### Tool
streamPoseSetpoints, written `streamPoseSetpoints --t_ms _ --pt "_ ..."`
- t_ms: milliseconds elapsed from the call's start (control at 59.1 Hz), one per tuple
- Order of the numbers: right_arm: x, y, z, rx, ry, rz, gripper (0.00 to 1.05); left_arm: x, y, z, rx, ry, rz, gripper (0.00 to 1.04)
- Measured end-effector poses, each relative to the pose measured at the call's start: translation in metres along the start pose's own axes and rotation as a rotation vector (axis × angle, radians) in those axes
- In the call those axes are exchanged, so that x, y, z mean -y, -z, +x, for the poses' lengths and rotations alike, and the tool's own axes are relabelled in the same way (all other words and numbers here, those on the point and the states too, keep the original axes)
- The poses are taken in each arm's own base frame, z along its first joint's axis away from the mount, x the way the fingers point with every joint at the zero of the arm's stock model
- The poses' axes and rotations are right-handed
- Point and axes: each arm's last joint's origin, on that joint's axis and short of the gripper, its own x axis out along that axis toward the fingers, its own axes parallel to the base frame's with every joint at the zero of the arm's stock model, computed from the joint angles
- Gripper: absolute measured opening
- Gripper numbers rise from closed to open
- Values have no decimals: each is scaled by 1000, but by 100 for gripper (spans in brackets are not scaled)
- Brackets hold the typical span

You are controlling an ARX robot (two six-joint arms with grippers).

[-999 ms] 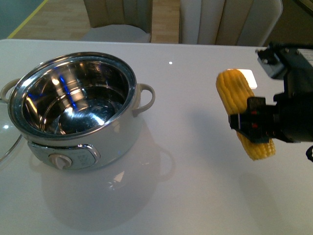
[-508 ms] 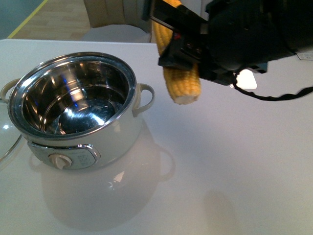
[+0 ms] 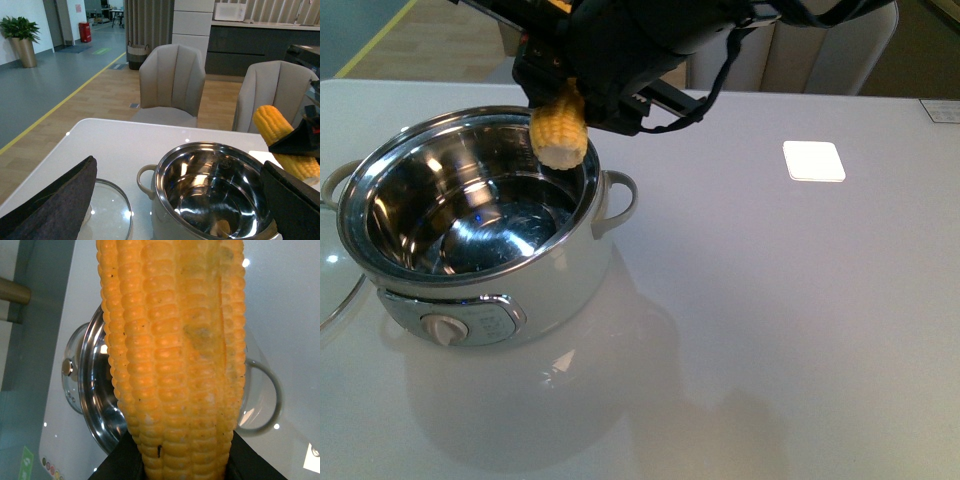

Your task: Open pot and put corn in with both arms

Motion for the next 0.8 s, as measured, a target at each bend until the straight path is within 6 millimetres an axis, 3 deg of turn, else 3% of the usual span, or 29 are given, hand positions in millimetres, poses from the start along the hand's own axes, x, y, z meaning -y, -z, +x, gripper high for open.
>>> streamPoseSetpoints --t_ms 152,457,796 --pt "-7 3 24 -43 9 -8 21 0 0 0 0 0 0 98" --pt "-25 27 51 -138 -24 -4 21 0 0 0 0 0 0 98" --pt "-20 40 70 -181 8 21 20 0 0 0 0 0 0 98"
